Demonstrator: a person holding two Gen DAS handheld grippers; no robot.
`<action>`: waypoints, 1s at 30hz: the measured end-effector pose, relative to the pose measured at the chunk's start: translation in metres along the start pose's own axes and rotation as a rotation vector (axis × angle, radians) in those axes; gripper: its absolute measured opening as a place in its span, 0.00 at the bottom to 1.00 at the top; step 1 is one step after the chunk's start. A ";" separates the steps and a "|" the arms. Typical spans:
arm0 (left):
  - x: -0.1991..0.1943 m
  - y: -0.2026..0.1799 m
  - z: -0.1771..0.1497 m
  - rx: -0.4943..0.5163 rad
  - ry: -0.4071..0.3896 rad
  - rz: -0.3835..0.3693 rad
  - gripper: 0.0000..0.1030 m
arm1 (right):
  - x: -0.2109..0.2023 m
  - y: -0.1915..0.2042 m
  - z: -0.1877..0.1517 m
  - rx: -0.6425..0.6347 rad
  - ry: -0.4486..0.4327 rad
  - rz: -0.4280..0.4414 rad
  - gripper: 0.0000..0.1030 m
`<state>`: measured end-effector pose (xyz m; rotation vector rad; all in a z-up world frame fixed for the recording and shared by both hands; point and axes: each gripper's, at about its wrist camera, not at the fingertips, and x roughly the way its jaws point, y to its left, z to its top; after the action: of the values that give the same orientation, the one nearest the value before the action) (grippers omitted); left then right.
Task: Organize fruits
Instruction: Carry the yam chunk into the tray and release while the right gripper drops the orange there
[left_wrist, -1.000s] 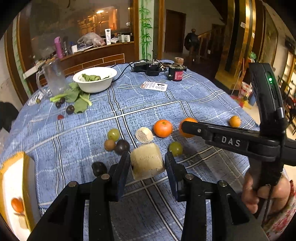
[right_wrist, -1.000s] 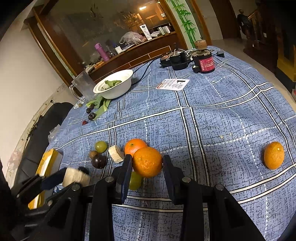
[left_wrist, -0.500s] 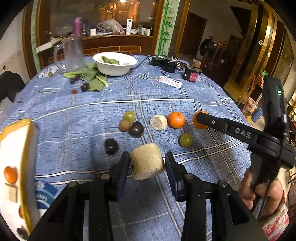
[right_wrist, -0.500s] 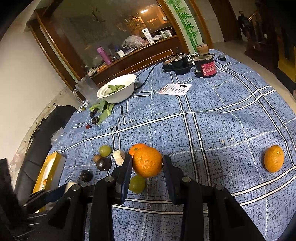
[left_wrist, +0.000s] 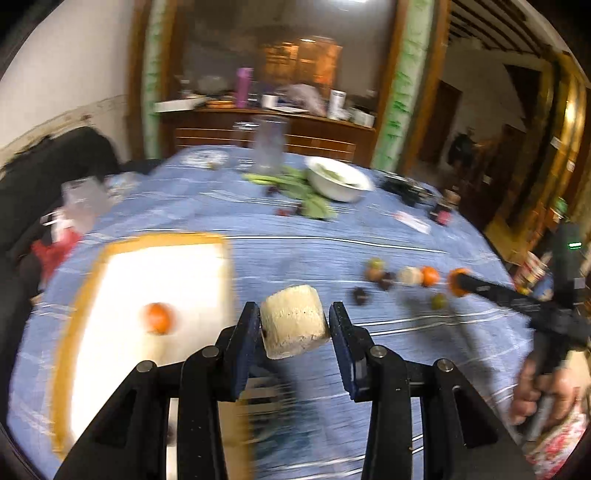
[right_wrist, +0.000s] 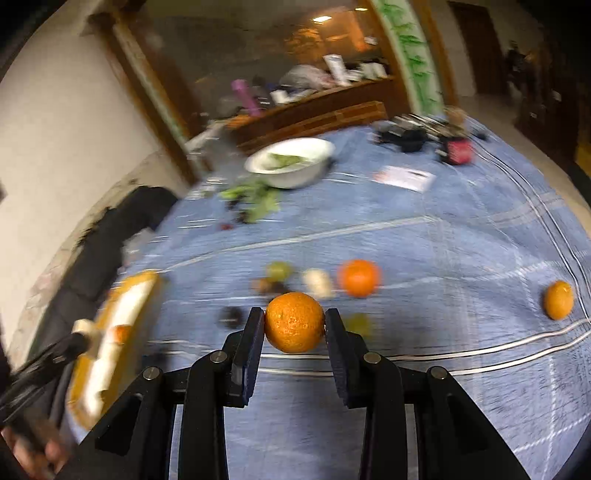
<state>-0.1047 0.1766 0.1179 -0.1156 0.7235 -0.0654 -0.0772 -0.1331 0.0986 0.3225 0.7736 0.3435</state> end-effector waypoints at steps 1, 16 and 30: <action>-0.004 0.012 0.001 -0.006 0.000 0.024 0.37 | -0.003 0.012 0.002 -0.009 0.003 0.034 0.35; 0.029 0.151 -0.010 -0.206 0.157 0.163 0.37 | 0.093 0.216 -0.048 -0.259 0.280 0.290 0.36; -0.010 0.160 -0.025 -0.338 0.082 0.161 0.61 | 0.111 0.270 -0.104 -0.510 0.289 0.197 0.58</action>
<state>-0.1257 0.3341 0.0850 -0.3785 0.8196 0.2079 -0.1281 0.1715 0.0692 -0.1374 0.9075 0.7671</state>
